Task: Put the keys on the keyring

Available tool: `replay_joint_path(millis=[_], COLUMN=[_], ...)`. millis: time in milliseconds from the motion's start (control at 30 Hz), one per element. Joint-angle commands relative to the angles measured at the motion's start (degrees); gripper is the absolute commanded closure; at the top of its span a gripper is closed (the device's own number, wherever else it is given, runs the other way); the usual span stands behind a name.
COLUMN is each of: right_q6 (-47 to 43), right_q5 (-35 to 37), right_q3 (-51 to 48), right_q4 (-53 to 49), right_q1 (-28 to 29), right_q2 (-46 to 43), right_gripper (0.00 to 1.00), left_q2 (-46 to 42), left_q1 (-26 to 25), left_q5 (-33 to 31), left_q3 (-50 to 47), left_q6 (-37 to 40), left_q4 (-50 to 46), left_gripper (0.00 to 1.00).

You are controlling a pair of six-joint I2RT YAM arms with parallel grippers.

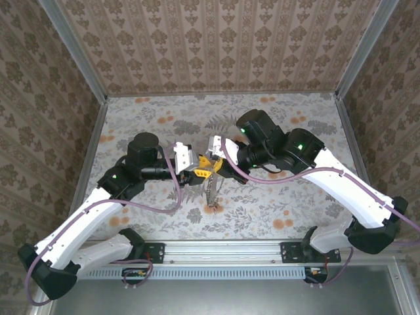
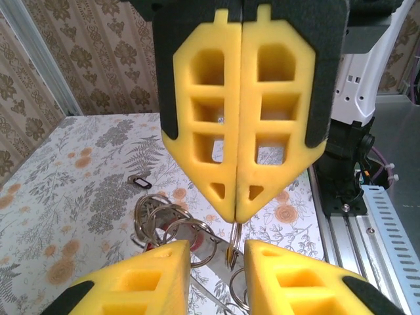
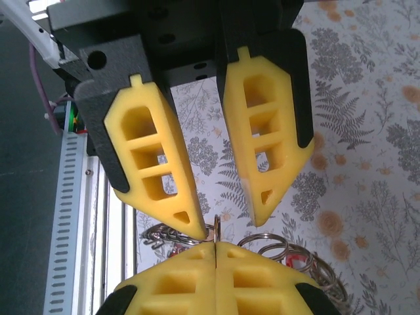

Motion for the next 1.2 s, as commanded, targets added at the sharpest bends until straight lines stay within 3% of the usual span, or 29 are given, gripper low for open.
replay_joint_path(millis=[0, 200, 367, 600, 767, 867, 967, 1067, 1167], right_q6=[-0.99, -1.04, -1.19, -1.80, -2.03, -1.27, -0.16, 1.08, 2.54], right_q5=[-2.07, -2.67, -3.03, -3.37, -3.28, -2.68, -0.66, -0.57, -1.08], right_q3=[-0.44, -0.95, -1.34, -2.64, -3.78, -7.84, -14.05, -19.88, -24.51], right_q4=[2.22, 2.67, 3.68, 5.44, 6.84, 11.47, 16.97, 22.12, 26.00], right_q1=[0.43, 0.43, 0.44, 0.49, 0.45, 0.46, 0.21, -0.42, -1.06], right_q2=[-1.14, -1.09, -1.45, -2.71, -3.68, -6.88, -11.18, -15.09, -17.92], right_gripper=[1.00, 1.00, 1.00, 1.00, 1.00, 0.77, 0.62, 0.54, 0.53], left_q2=[0.17, 0.63, 1.03, 1.48, 1.32, 0.53, -0.87, -2.11, -3.34], left_q1=[0.01, 0.01, 0.01, -0.10, -0.13, -0.16, 0.18, 0.52, 0.50], left_q5=[0.24, 1.47, 2.37, 3.82, 3.35, 3.11, 3.34, 4.15, 5.06], left_q3=[0.92, 0.96, 1.02, 1.32, 1.36, 1.20, 0.84, 0.34, -0.63], left_q6=[-0.83, -0.75, -0.73, -0.83, -0.57, -0.62, -1.05, -1.19, -1.11], left_q4=[-0.97, -0.44, -0.61, -0.87, -0.91, -0.65, 0.26, 1.26, 2.59], left_gripper=[0.71, 0.73, 0.86, 0.87, 1.00, 1.00, 1.00, 1.00, 1.00])
